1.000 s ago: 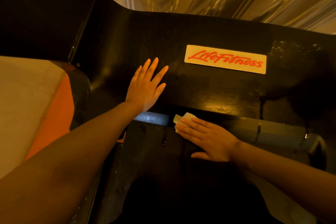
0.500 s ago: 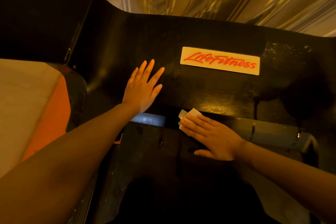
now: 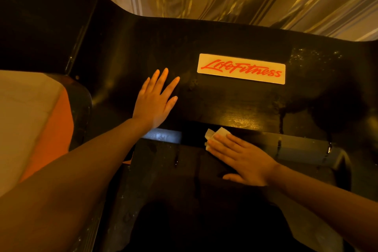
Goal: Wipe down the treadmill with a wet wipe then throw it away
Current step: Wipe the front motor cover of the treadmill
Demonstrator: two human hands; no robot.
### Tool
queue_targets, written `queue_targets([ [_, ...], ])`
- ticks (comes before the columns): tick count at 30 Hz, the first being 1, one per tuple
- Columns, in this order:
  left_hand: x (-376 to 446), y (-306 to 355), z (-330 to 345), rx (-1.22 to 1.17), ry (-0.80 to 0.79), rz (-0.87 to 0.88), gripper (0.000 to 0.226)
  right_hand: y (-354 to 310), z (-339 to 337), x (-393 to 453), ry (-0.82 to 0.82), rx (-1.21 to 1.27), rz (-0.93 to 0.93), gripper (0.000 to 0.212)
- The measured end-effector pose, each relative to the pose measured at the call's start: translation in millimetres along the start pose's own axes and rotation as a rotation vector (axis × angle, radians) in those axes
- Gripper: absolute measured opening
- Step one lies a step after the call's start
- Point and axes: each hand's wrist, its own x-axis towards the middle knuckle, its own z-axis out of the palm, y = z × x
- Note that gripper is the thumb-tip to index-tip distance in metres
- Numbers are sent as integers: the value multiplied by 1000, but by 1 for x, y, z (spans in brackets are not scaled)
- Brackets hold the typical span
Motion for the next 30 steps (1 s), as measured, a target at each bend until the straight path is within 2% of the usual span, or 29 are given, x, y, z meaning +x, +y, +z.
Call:
queue_targets([
  [4, 0, 0, 1, 10, -3, -1, 62, 5, -1, -3, 16, 11, 6, 76],
  [11, 0, 0, 1, 11, 4, 1, 62, 8, -8, -14, 85, 124, 222, 75],
  [19, -1, 0, 1, -2, 3, -5, 62, 9, 6, -32, 20, 45, 89, 75],
  [26, 0, 0, 2, -4, 8, -3, 61, 19, 0, -43, 108, 95, 262, 71],
  [30, 0, -1, 3, -6, 10, -2, 58, 16, 4, -52, 74, 87, 210, 69],
])
